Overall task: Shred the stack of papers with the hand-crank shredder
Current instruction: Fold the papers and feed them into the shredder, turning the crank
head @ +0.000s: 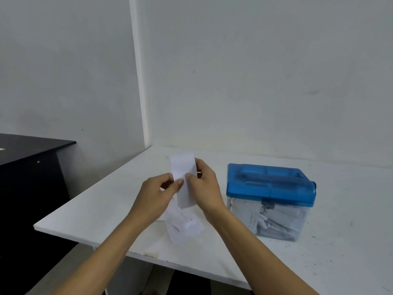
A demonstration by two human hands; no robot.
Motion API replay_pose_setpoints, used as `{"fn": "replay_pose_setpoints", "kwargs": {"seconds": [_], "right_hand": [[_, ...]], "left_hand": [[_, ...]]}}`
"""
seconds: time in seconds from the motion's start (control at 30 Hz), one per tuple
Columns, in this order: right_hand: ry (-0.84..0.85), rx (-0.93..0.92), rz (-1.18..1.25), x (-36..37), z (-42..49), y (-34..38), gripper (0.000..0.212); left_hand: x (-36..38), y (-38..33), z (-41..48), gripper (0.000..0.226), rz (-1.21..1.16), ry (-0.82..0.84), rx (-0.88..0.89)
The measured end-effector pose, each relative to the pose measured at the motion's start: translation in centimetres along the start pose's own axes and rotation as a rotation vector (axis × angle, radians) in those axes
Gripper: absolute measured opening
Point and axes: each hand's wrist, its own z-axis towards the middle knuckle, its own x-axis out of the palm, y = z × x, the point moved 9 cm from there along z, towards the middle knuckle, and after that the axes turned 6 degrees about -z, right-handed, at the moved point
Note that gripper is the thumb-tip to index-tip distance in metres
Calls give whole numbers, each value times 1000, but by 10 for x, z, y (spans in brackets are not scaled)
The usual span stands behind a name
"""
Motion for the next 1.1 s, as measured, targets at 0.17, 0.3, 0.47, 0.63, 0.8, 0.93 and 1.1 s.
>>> {"fn": "replay_pose_setpoints", "kwargs": {"seconds": [0.17,0.3,0.47,0.63,0.8,0.93,1.1], "right_hand": [[-5,-97,85,-31,-1,56,42],[10,-182,-70,-73,-5,89,38],[-85,-228,-187,-136,-10,100,30],[-206,-219,-247,-195,-10,94,34],[-268,-178,-326,-234,-13,80,36],[-272,-124,-375,-250,-15,62,37],[-285,-67,-397,-253,-16,35,33]], "left_hand": [[-14,-61,18,30,-89,-60,112],[-17,-105,33,21,-182,-79,176],[21,-146,49,12,-182,26,221],[84,-167,57,30,-202,186,188],[128,-173,65,42,-216,277,169],[154,-172,65,42,-181,332,182],[173,-158,64,34,-155,395,168]]}}
